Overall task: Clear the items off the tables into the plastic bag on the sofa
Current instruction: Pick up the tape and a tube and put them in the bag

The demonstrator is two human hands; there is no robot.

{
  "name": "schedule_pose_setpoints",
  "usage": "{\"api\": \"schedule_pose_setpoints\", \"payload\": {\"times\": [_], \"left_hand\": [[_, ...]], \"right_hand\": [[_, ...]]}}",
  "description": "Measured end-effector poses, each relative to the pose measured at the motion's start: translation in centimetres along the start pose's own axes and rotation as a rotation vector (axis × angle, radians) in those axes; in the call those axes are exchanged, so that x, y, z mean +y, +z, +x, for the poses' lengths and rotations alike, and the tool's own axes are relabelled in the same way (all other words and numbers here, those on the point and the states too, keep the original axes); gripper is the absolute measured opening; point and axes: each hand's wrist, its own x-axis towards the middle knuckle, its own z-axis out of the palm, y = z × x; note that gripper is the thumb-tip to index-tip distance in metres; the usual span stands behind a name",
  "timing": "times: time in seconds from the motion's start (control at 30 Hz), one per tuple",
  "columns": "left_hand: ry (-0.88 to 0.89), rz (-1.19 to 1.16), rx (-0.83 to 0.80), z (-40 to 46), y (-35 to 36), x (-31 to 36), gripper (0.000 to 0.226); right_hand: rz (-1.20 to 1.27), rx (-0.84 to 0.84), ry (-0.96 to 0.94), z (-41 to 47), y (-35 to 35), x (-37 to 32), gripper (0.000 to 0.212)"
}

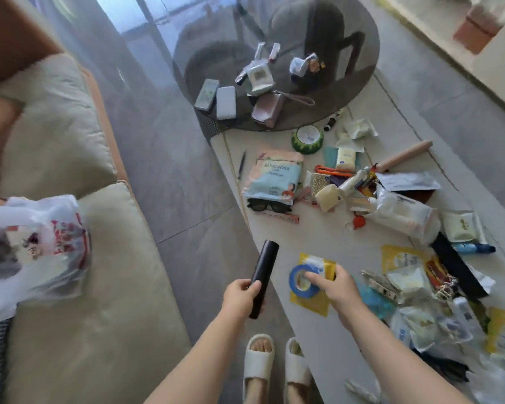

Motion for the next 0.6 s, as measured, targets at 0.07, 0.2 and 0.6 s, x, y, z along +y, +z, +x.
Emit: {"api": "schedule_pose_setpoints", "payload": {"times": [0.07,0.2,0.6], "left_hand": [[-0.021,-0.132,0.038,-1.5,-2.5,0.7,0.018],[-0.019,-0.468,0.143,-3.3,-8.9,1.6,0.020],[0.105,-0.833,0.428,-4.3,-34.4,0.3,0.014]], "right_hand": [[0.040,-0.057,-0.035,-0.9,2.5,-2.6,0.024],[0.080,-0.156,-0.039,-3.0,9.6,-7.6,0.030],[-0.071,-0.478,-0.140,-10.9,37.4,-16.7,0.040]]}}
